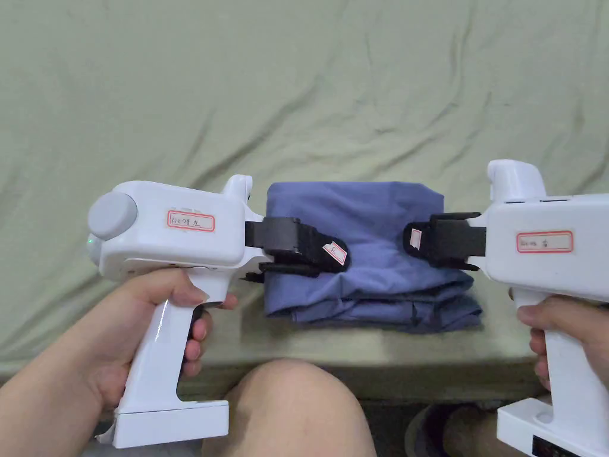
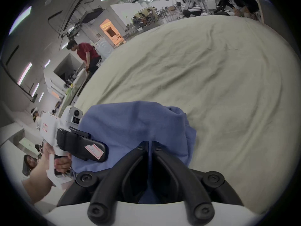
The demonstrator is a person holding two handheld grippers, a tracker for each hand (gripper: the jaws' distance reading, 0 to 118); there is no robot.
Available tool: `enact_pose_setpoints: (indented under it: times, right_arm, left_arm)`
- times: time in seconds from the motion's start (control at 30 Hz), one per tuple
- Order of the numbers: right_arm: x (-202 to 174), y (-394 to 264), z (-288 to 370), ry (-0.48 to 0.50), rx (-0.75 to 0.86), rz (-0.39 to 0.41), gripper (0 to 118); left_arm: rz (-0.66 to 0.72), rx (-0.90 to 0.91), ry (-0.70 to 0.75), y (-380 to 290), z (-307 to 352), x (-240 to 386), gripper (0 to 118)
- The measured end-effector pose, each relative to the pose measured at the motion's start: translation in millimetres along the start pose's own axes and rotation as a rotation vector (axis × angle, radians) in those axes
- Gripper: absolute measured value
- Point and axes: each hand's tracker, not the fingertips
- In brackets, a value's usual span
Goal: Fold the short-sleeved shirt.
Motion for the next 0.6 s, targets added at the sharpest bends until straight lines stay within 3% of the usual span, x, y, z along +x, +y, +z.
enact_pose_setpoints:
  times: [0.07, 0.17, 0.27, 0.37, 0.4, 0.53, 0.6]
  right_arm:
    - [-6.5, -2.4, 14.5, 0.039, 0.046, -0.028, 7]
    - [-21.9, -6.7, 40.9, 0.088, 0.086, -0.012, 7]
    - [-44.2, -15.1, 62.6, 0.109, 0.105, 0.095, 7]
    - [-68.0, -25.1, 68.8, -0.004, 0.119, 0.225, 7]
    - [-75.7, -28.6, 67.3, 0.005, 0.113, 0.24, 7]
    - [-93.5, -43.9, 59.2, 0.097, 0.107, 0.22, 7]
    - [-102.4, -50.2, 49.3, 0.058, 0.091, 0.277, 7]
  left_arm:
    - [0.0, 0.008, 0.019, -0.2, 16.1, 5.1, 25]
    - [-0.103, 0.002, 0.176, 13.3, 67.0, 0.4, 25]
    - [-0.21, 0.014, 0.411, 22.1, 134.4, 6.2, 25]
    - [-0.243, -0.049, 0.739, 44.5, 200.0, -6.2, 24]
    - [-0.249, -0.048, 0.85, 53.1, 223.4, -12.5, 24]
    - [-0.12, -0.006, 1.165, 77.5, 320.0, -54.2, 24]
    - [-0.082, 0.029, 1.361, 86.0, 359.2, -76.1, 24]
